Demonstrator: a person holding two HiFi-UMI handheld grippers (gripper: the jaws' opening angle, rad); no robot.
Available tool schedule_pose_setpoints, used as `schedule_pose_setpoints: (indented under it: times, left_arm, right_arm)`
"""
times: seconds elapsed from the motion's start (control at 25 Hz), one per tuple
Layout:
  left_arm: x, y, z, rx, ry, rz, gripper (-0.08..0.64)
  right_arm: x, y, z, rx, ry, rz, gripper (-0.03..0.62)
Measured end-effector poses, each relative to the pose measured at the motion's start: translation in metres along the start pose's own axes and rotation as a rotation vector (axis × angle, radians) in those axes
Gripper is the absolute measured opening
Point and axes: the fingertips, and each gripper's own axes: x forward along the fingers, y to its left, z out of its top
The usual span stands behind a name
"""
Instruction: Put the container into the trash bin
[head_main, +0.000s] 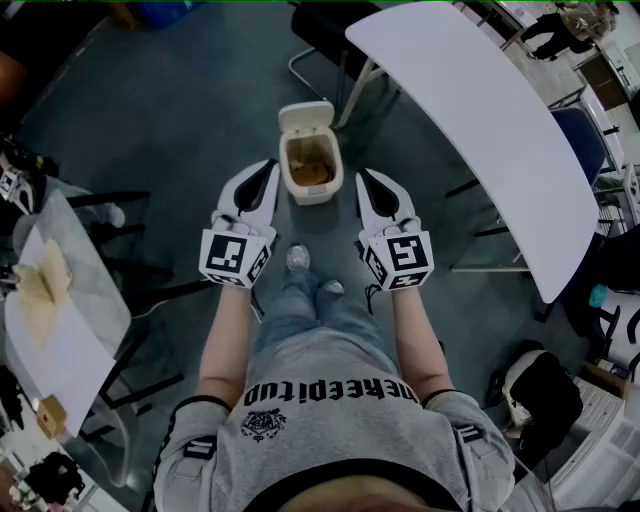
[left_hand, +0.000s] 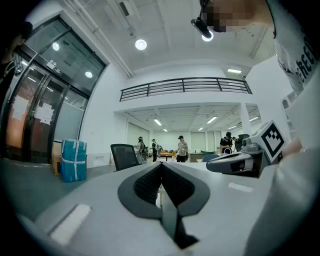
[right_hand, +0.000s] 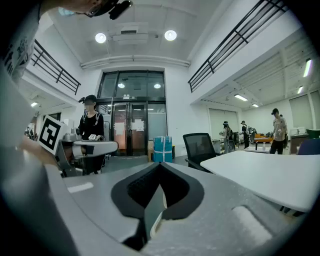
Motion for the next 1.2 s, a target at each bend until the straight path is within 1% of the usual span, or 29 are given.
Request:
schedule_pose_setpoints:
  times: [0.24, 0.48, 0.76, 1.2]
  left_arm:
    - [-0.007, -0.006, 0.006, -0.001, -0.022, 0.003, 0.008]
    - [-0.011, -0.015, 0.013, 0.016, -0.028, 0.011, 0.008]
    - [-0.015, -0.020, 0.023, 0.037, -0.026, 0.022, 0.008]
    - [-0.018, -0.027, 0.025, 0.045, -0.024, 0.015, 0.008]
  right_arm:
    - [-0.010, 0.007, 0.009, -0.004, -0.033, 0.011, 0.002]
    - [-0.019, 0.007, 0.017, 0.007, -0.065, 0.015, 0.000]
    - [-0.024, 0.002, 0.026, 0.031, -0.096, 0.011, 0.000]
    - [-0.030, 0.004, 0.033, 0.040, -0.121, 0.014, 0.000]
